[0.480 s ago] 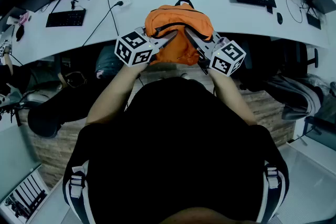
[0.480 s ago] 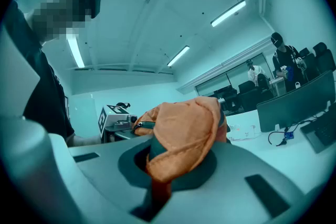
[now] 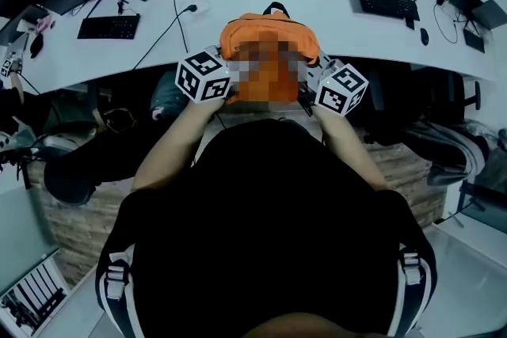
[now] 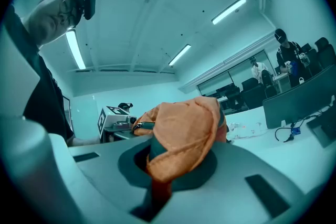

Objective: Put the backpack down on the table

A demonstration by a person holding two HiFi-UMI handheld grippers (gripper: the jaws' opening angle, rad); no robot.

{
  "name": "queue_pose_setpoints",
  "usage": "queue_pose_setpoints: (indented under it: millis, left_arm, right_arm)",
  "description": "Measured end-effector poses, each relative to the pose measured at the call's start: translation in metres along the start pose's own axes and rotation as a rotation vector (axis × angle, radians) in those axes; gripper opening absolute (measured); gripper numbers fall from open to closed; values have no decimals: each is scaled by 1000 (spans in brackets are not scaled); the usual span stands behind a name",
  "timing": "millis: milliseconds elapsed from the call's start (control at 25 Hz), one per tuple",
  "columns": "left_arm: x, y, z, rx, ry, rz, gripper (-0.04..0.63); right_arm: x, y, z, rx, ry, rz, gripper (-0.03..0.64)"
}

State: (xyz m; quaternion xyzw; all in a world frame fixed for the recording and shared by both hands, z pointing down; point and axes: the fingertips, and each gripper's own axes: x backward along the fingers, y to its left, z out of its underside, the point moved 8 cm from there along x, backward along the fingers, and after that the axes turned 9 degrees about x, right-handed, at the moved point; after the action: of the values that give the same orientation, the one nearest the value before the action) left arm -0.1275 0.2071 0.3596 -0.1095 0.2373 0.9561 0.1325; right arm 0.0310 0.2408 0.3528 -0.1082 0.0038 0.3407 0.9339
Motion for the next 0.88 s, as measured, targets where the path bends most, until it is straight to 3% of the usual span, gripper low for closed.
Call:
queue_pose_setpoints:
  millis: [400, 880]
  left_arm:
    - [12, 8, -2, 16, -20, 25, 34]
    - [-9, 30, -16, 29, -11, 29, 34]
  right_arm:
    - [-16, 2, -2, 8, 10, 23, 28]
    - [-25, -33, -3, -10, 9, 37, 29]
